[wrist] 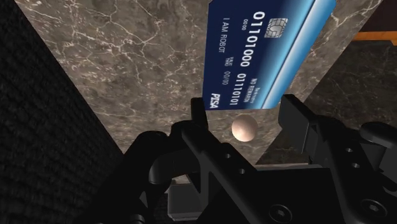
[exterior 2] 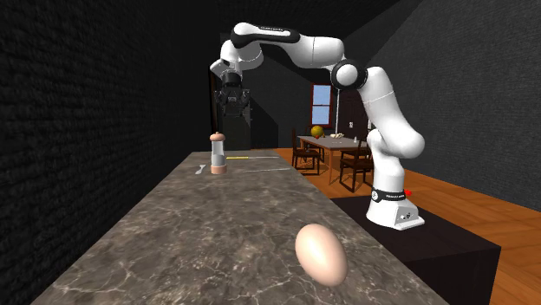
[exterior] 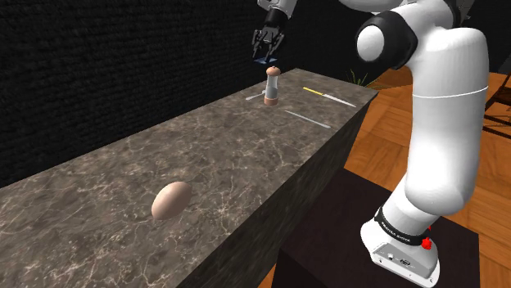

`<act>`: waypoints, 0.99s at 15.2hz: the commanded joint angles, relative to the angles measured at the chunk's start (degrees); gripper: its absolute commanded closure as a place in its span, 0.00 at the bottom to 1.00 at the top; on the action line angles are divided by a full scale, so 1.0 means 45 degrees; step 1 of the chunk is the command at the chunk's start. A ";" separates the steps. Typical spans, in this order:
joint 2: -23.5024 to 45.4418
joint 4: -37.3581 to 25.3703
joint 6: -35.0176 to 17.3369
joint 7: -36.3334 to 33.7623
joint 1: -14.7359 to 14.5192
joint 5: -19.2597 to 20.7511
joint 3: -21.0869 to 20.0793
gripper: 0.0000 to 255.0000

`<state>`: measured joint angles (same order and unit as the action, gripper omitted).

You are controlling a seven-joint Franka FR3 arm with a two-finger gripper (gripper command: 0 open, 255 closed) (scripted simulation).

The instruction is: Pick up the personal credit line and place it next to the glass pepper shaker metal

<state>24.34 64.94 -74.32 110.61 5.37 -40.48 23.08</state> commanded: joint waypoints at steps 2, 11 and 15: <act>0.1199 -0.1847 0.0938 0.0214 0.0982 -0.0424 0.0015 1.00; 0.0590 0.0625 -0.0662 0.1151 0.0359 0.0009 0.0146 1.00; 0.0472 0.1469 -0.1289 0.1505 0.0176 0.0100 0.0170 1.00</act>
<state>26.72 70.48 -79.39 116.99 6.41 -40.16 23.81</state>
